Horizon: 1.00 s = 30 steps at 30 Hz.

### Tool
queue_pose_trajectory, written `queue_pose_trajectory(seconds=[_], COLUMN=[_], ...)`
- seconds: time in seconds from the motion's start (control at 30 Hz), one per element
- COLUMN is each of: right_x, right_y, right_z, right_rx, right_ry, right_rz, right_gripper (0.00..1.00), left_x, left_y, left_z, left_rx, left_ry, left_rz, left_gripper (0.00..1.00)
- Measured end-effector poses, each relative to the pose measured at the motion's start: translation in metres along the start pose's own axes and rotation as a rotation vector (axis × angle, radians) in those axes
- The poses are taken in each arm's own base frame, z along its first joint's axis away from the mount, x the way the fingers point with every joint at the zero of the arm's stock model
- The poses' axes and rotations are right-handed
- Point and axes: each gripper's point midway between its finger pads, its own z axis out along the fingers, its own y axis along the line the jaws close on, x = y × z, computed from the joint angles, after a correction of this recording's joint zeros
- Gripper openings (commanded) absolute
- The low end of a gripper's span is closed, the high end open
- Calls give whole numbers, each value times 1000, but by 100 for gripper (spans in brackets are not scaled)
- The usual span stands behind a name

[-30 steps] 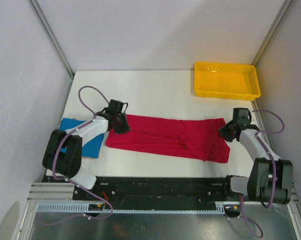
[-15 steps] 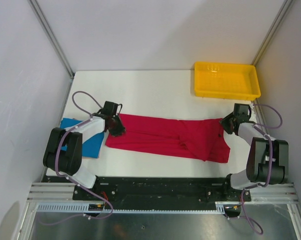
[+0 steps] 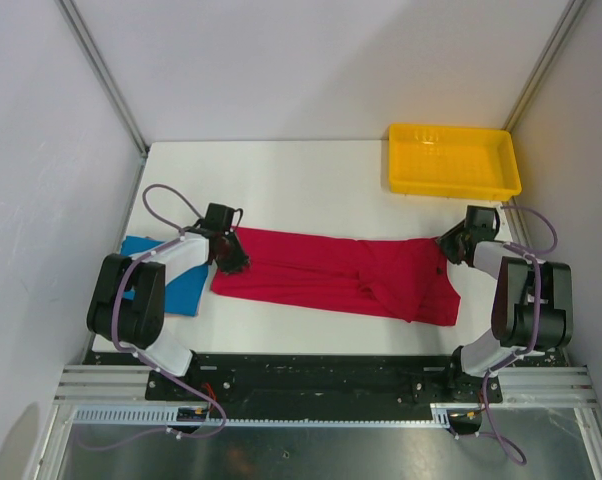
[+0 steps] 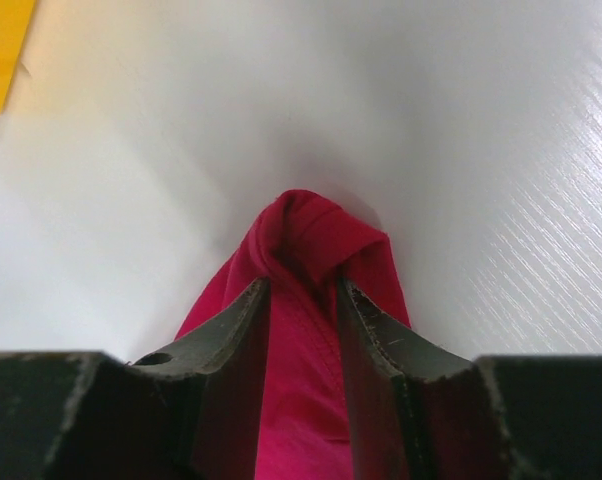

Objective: Fold and stack the t-shirts
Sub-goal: Fold the other side of the tshirt into a rectangle

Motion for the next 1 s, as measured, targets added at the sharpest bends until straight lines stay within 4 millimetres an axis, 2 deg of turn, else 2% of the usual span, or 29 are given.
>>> queue_pose_trajectory(seconds=[0.13,0.3,0.37,0.57,0.83,1.0], right_x=[0,1,2,0,-26,-28], right_y=[3,5,6,0,-9,-11], right_z=[0,-2,-4,-7,-16,-17], right_rx=[-8,-18,-20,-9,17,32], right_ry=[2,11,16,22,-11,-9], right_rz=[-1,6,8,21,65,54], right_gripper=[26,7,2,0,0,0], left_x=[0,0,-1,-1,-2,-3], left_y=[1,2,2,3,4,5], left_z=[0,1,1,2,2,2], left_rx=[-2,-2,-2,-3,-1,-1], left_ry=[0,-1,-1,-4,-10,-11], left_rz=[-5,-16,-21,-35,-60,-64], left_gripper=[30,30,30,30,30,30])
